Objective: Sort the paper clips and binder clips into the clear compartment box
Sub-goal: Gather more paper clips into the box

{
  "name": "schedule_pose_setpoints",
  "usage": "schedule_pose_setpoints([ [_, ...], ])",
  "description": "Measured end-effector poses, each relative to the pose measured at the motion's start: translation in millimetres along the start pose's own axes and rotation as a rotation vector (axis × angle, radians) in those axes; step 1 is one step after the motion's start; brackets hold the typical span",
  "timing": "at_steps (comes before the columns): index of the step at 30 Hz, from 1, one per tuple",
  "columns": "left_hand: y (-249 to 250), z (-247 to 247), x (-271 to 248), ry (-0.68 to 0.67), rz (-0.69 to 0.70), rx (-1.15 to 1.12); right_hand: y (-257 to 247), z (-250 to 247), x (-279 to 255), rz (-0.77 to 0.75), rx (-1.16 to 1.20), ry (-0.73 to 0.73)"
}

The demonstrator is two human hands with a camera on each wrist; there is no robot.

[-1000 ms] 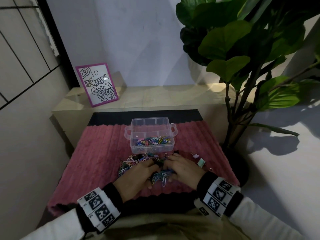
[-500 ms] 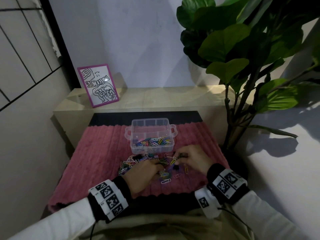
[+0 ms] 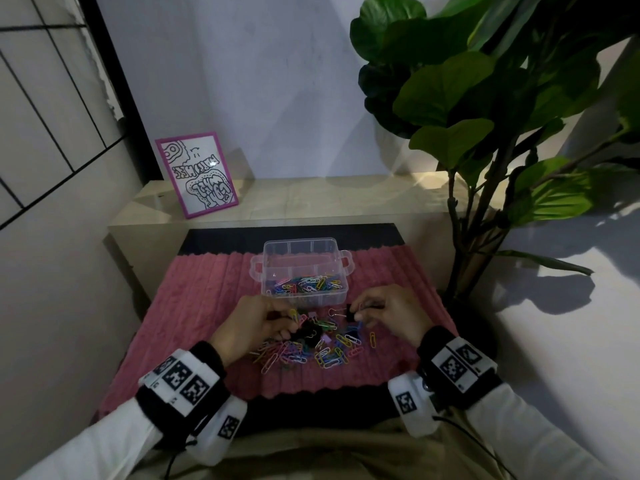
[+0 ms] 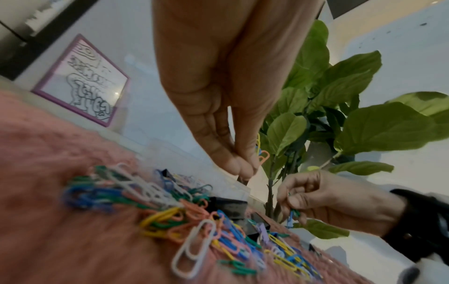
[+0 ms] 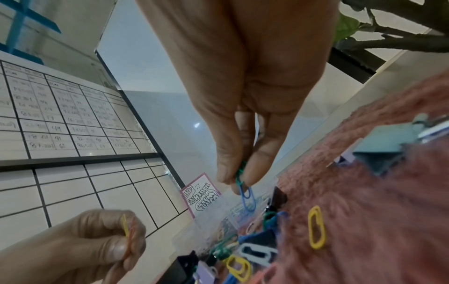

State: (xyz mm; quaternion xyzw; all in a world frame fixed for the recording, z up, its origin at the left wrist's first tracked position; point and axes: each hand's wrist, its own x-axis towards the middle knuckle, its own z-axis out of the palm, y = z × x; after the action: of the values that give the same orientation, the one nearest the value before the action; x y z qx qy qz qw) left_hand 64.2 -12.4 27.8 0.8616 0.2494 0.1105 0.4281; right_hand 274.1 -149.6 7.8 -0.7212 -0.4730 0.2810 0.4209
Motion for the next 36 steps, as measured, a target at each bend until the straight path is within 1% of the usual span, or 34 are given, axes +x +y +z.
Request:
schedule_pose_setpoints([
  [3,-7.9,-8.8,-9.1,0.032,-0.032,-0.007,-8.9,-2.2,10.1,-0.005,0.015,0.006],
  [7,-11.5,-20.2,-14.5,0.058,-0.042,0.014,-37.9,-0.5,40.5,-0.099,-0.023,0.031],
  [9,-9.7,-22.0,-13.5,0.071,-0.036,0.014,-49.9,4.1,57.3,-0.089,-0.052,0.038],
  [12,-6.3,-21.4,-10.4,0.071,-0.031,0.014,-58.5,14.9,75.6,-0.058,-0.193,-0.017],
  [15,-5.3,-20.9,-5.5,0.061,-0.037,0.018,-62.2,20.7,81.4,-0.068,-0.361,-0.086],
  [19,0.7,-19.8,0.8,0.056,0.003,0.077,-65.4,17.8,71.1,-0.130,-0.439,-0.100],
  [25,10.1,-29.8,17.8,0.058,0.073,0.184,-55.5,3.2,23.1,-0.299,-0.357,-0.077],
  [28,12.0,-32.5,32.4,0.039,0.095,0.300,-41.1,-1.8,6.6,-0.268,-0.326,-0.105],
  [33,22.5,-25.4,71.0,-0.018,0.124,0.565,-26.7,-0.5,2.2,-0.218,-0.347,-0.130],
  [36,23.1,-22.0,88.0,-0.062,0.084,0.643,-28.5,4.2,-1.8,-0.232,-0.353,-0.142],
])
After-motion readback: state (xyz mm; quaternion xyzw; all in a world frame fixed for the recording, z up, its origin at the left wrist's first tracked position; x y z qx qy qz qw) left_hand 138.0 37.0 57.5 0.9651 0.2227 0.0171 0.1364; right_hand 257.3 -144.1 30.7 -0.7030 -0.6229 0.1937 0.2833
